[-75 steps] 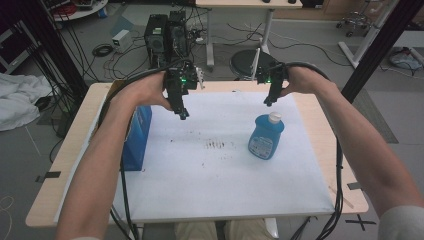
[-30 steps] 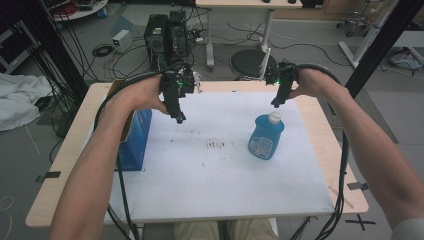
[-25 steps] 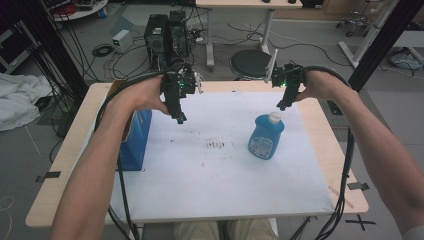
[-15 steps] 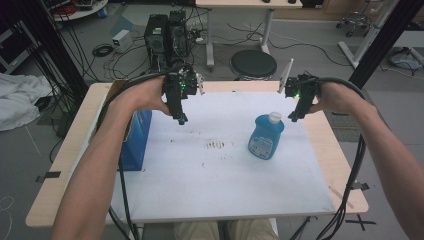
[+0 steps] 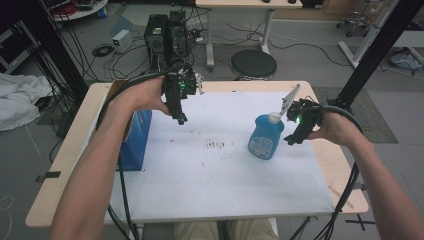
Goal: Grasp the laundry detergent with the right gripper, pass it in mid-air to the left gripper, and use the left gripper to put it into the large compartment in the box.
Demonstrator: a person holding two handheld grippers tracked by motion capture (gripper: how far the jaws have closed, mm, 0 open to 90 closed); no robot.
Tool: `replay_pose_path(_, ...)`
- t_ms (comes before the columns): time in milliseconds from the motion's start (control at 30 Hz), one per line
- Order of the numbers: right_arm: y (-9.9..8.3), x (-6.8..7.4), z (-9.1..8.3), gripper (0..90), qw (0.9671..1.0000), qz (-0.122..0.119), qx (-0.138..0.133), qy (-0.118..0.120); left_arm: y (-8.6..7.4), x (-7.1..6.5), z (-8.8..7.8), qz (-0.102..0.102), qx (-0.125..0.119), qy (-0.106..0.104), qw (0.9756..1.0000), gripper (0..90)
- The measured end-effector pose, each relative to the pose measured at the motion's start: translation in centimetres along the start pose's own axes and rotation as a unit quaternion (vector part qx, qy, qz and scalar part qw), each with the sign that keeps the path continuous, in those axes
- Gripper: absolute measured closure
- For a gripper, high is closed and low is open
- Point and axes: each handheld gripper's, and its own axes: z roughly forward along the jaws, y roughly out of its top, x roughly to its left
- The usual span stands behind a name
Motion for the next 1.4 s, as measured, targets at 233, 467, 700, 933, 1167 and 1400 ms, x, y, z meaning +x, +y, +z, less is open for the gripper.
replay_pose_path(233,-0.6,1.4,1.1,13.1,0.999,0.028,-0.035,0.009,0.0,-0.1,-0.1,-0.001,-0.002,0.002,1.0,18.2)
replay_pose_path(467,-1.6,1.9,2.2,13.1,0.9925,0.08,-0.092,0.016,-0.1,-0.2,-0.2,-0.003,-0.004,0.002,1.0,18.2)
replay_pose_path(700,-2.1,2.2,2.4,13.1,0.9802,0.119,-0.157,0.022,-0.1,-0.3,-0.1,-0.004,-0.006,0.002,1.0,18.2)
replay_pose_path(933,-2.3,2.7,3.5,13.1,0.9673,0.154,-0.201,0.018,-0.1,-0.4,0.0,-0.004,-0.007,0.0,1.0,18.2)
replay_pose_path(1167,-2.3,3.0,4.1,13.1,0.9587,0.169,-0.228,0.012,0.0,-0.4,0.1,-0.004,-0.008,0.0,1.0,18.2)
replay_pose_path(1400,-2.2,3.4,4.9,13.2,0.9522,0.18,-0.247,0.007,0.0,-0.5,0.2,-0.003,-0.008,-0.002,1.0,18.2)
